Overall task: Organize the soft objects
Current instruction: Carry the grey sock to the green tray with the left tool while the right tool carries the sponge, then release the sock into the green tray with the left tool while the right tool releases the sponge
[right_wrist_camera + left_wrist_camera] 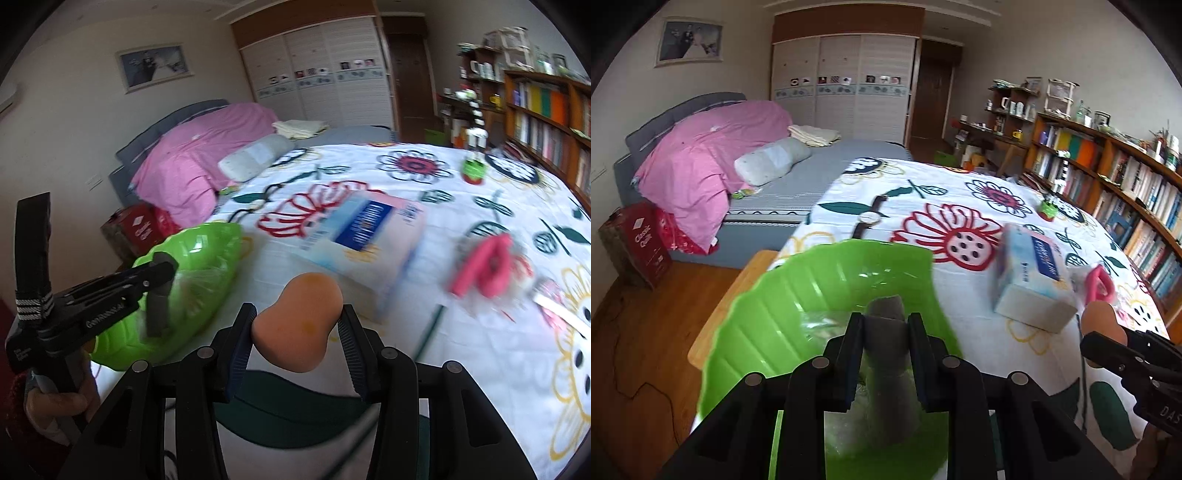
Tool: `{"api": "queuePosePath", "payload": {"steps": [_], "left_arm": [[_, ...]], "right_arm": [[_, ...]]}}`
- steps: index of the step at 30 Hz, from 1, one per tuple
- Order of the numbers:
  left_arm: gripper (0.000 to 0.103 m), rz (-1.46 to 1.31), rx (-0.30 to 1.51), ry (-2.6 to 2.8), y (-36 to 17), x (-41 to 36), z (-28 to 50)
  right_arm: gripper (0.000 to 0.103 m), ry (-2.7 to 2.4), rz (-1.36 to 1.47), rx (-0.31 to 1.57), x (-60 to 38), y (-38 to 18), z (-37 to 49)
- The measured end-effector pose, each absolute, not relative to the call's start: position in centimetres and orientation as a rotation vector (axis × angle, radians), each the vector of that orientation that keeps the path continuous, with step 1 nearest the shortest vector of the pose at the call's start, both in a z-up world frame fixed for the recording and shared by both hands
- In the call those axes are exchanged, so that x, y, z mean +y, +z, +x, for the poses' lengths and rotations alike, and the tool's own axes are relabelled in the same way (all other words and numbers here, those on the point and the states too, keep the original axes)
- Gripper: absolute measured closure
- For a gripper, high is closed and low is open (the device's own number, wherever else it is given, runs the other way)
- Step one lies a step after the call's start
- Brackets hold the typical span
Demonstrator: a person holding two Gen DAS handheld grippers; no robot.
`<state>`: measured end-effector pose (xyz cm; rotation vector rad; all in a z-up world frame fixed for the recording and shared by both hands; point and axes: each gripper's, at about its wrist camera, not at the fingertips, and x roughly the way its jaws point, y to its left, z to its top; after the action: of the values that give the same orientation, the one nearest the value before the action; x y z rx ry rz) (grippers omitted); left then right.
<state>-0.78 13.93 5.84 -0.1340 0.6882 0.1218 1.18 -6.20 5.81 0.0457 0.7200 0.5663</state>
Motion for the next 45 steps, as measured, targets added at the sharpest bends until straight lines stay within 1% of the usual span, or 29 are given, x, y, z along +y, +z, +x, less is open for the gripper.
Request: {"api": "queuePosePath", "payload": {"steps": [2, 4, 5, 6, 7, 8, 9, 14, 23, 27, 35, 36, 37, 39, 45], "left_arm": [[0.076, -0.14, 0.686, 0.132, 5.9, 14.6, -1.1], [0.073, -0.15, 0.685, 0.132, 5.9, 15.1, -1.1], [0.063, -0.153, 0.685, 0.135, 6.0, 15.3, -1.2], [0.047, -0.157, 0.683, 0.138, 6.0, 15.5, -1.2], [0.038, -0.162, 0.678, 0.143, 6.1, 15.7, -1.3], [0.024, -0.169, 0.662, 0.155, 6.3, 16.1, -1.6], [0.019, -0.173, 0.648, 0.163, 6.4, 16.3, -1.8], [0.018, -0.171, 0.614, 0.208, 7.0, 17.5, -2.2], [0.005, -0.223, 0.607, 0.249, 6.8, 19.6, -2.1], [0.001, -0.228, 0.602, 0.253, 6.8, 19.8, -2.0], [0.0, -0.241, 0.61, 0.255, 6.8, 20.0, -1.9], [0.0, -0.243, 0.608, 0.259, 7.0, 20.0, -2.0], [0.0, -0.246, 0.607, 0.26, 7.1, 20.0, -2.0], [0.0, -0.249, 0.609, 0.26, 7.1, 20.1, -2.0], [0.0, -0.25, 0.61, 0.259, 7.1, 20.1, -2.0]], "right_arm": [[0.056, 0.607, 0.038, 0.72, -4.6, 6.0, 1.4], [0.056, 0.638, 0.029, 0.717, -3.4, 6.2, 1.5], [0.056, 0.659, 0.02, 0.716, -2.5, 6.2, 1.8], [0.056, 0.672, 0.014, 0.716, -1.9, 6.2, 2.0], [0.056, 0.687, 0.009, 0.717, -1.3, 6.2, 2.1], [0.056, 0.708, 0.005, 0.721, -0.4, 6.1, 2.2], [0.056, 0.721, 0.003, 0.724, 0.1, 6.1, 2.4], [0.056, 0.788, -0.004, 0.742, 2.8, 5.6, 3.4], [0.055, 0.837, 0.012, 0.799, 4.5, 4.0, 5.4], [0.055, 0.829, -0.001, 0.796, 4.6, 3.8, 6.1], [0.054, 0.842, 0.031, 0.813, 4.3, 3.4, 6.6], [0.052, 0.848, 0.033, 0.81, 4.3, 3.4, 6.6], [0.048, 0.857, 0.038, 0.806, 4.3, 3.5, 6.5], [0.044, 0.858, 0.041, 0.794, 4.2, 3.6, 6.3], [0.043, 0.836, 0.043, 0.765, 3.2, 4.2, 6.0]]}}
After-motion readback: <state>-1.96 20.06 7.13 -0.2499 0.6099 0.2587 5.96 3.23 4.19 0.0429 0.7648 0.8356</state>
